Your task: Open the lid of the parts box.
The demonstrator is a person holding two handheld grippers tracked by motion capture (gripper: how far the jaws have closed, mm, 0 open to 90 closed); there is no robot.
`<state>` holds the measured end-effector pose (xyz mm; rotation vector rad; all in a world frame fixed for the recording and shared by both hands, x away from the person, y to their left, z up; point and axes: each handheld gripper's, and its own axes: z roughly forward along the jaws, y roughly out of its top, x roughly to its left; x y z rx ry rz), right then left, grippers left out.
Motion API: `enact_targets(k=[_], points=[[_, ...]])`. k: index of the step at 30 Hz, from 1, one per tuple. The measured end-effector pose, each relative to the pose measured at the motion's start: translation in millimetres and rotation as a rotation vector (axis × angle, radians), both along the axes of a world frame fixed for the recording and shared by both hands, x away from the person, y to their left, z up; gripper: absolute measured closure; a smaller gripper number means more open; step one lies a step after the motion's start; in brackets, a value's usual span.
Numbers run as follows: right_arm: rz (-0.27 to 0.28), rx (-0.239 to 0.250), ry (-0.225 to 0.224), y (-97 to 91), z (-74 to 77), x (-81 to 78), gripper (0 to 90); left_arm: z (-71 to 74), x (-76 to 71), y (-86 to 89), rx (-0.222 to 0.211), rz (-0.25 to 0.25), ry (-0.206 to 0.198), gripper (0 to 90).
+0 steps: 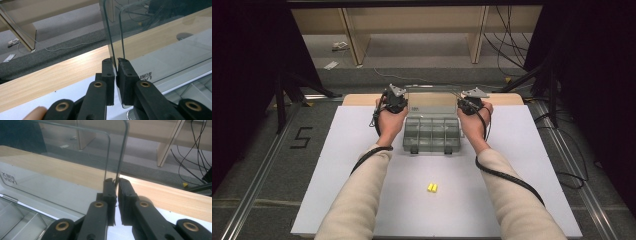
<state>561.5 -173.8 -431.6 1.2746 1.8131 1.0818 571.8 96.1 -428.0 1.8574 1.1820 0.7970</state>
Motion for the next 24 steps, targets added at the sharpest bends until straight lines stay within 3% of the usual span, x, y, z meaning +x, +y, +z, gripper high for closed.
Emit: enact_targets(k=[24], points=[[0.007,-0.009,0.044,-0.6,-14.7,2.4,85.3,-14.7,5.1,-1.1,0.001,0.006,0.063,83.4]])
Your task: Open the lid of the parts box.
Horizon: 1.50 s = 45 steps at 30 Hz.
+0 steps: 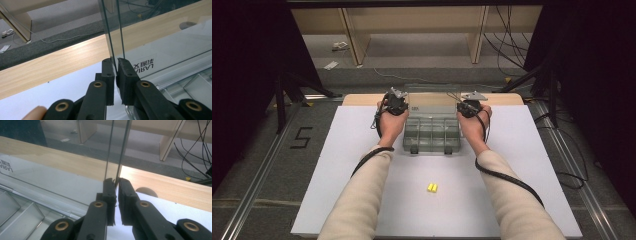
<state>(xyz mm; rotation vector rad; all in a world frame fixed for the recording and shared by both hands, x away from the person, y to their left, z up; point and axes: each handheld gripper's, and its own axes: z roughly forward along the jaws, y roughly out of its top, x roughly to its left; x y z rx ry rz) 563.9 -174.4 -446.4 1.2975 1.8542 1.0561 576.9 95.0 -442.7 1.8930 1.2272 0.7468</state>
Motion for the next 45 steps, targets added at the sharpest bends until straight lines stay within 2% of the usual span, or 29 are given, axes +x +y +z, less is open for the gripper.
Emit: enact_targets(k=[13,38,45], points=[[0.005,-0.022,0.016,1.0,-2.2,2.4,84.9,-3.9,1.7,0.4,-0.008,-0.001,0.025,83.5],[0.008,-0.04,0.073,1.1,-12.5,4.7,84.1,-19.4,5.1,-3.2,0.014,0.012,0.102,81.3],[0.025,-0.044,0.071,1.0,-13.1,3.8,83.2,-17.2,4.0,-2.2,0.016,0.015,0.093,79.9]])
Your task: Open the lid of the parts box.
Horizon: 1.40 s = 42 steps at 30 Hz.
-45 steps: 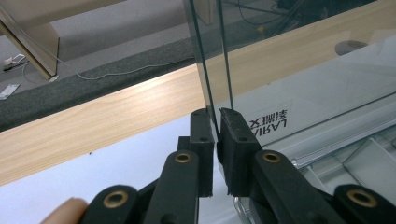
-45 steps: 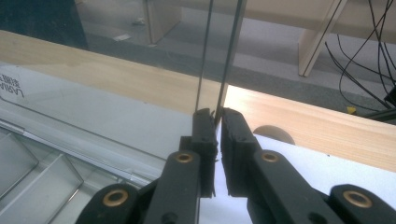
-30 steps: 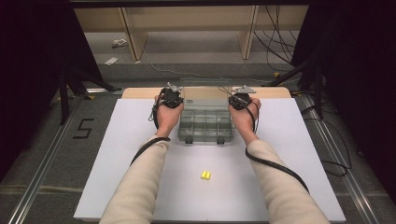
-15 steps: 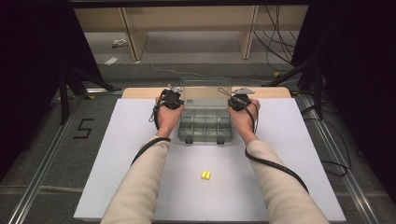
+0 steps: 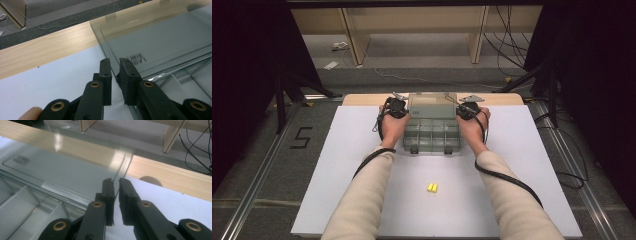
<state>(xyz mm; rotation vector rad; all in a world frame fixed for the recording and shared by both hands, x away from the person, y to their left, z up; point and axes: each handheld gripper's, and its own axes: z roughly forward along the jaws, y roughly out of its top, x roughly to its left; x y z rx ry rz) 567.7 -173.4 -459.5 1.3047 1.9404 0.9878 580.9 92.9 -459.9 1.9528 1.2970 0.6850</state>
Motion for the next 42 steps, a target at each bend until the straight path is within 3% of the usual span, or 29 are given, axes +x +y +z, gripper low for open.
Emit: enact_targets(k=[7,10,16,19,22,28,31,34,37,42], points=[[0.047,0.016,-0.011,-5.1,6.9,-8.6,73.3,5.2,-12.9,7.2,-0.006,-0.002,-0.02,71.7],[0.085,0.015,-0.024,-7.7,9.8,-15.7,66.3,6.7,-22.6,10.3,-0.035,-0.004,-0.028,65.0],[0.198,0.035,-0.028,-12.9,14.6,-32.9,49.0,15.2,-43.9,20.7,-0.11,-0.062,-0.022,43.3],[0.267,0.044,-0.022,-15.5,15.6,-46.8,43.5,20.6,-57.9,30.7,-0.143,-0.095,-0.009,26.0],[0.317,0.038,-0.036,-18.0,16.9,-61.1,38.4,24.2,-73.2,39.6,-0.142,-0.109,-0.014,15.2],[0.401,0.09,-0.015,-26.3,14.1,-89.6,29.9,21.3,-109.6,56.8,-0.155,-0.151,-0.016,3.6],[0.43,0.103,-0.003,-30.4,10.1,-104.8,29.0,18.3,-126.2,64.2,-0.162,-0.164,-0.026,0.0],[0.451,0.114,0.001,-33.4,4.3,-118.6,29.1,15.2,-137.2,70.7,-0.14,-0.169,-0.025,0.0],[0.474,0.111,0.016,-34.5,0.4,-128.7,27.8,12.9,-146.4,75.8,-0.148,-0.155,-0.037,0.0],[0.516,0.096,0.022,-33.4,-2.8,-141.7,26.0,6.6,-162.9,76.5,-0.135,-0.181,-0.038,0.0]])
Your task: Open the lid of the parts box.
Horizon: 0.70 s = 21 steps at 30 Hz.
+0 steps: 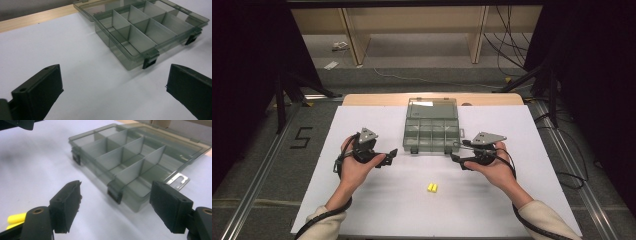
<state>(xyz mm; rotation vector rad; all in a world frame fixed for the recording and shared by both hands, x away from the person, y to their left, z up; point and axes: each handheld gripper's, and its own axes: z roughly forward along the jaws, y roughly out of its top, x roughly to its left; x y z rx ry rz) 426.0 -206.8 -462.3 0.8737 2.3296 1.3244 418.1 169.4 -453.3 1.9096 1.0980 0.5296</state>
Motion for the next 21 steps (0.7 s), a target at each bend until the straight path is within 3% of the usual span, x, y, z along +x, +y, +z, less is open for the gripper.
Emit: enact_targets(k=[13,21], points=[[0.104,-0.003,0.029,6.6,-12.0,-30.3,26.3,-7.7,-41.0,4.0,0.018,-0.041,-0.042,0.0],[0.14,-0.009,0.047,13.0,-14.9,-44.5,26.7,-13.5,-58.0,9.9,0.035,-0.048,-0.04,0.0]])
